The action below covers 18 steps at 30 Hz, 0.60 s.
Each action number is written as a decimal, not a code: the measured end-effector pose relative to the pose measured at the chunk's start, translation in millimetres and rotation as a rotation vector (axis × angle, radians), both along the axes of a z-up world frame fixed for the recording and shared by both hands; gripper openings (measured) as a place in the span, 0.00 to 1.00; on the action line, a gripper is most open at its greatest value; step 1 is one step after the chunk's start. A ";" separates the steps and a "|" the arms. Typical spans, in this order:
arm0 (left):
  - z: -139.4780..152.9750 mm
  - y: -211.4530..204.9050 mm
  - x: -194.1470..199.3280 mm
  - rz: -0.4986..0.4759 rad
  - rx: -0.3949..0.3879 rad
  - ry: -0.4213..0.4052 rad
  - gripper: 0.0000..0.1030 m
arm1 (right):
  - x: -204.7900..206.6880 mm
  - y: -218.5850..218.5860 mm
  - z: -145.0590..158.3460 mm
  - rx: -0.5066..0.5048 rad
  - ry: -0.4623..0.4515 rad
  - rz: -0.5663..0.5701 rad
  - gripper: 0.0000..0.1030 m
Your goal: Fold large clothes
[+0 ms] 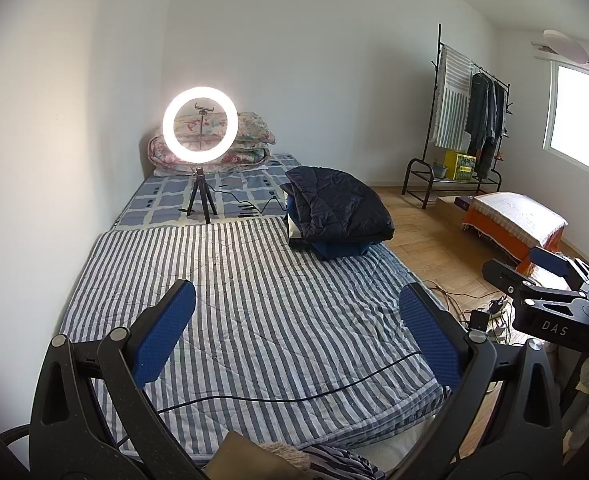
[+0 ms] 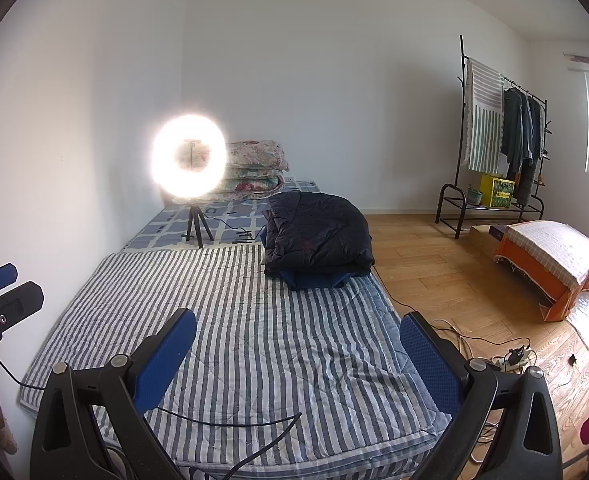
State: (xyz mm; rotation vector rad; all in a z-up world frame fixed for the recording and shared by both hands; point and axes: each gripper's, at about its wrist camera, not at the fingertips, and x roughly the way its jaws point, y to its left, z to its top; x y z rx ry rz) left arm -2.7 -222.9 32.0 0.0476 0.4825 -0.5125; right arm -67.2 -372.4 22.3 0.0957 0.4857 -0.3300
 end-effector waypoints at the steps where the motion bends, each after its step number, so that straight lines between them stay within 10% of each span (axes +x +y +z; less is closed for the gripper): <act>1: 0.0 -0.2 -0.3 0.000 0.000 0.000 1.00 | 0.2 0.1 0.0 0.000 0.001 0.000 1.00; 18: 0.2 -0.3 -2.1 0.003 0.003 -0.001 1.00 | -1.2 2.5 0.5 -0.002 0.005 0.001 1.00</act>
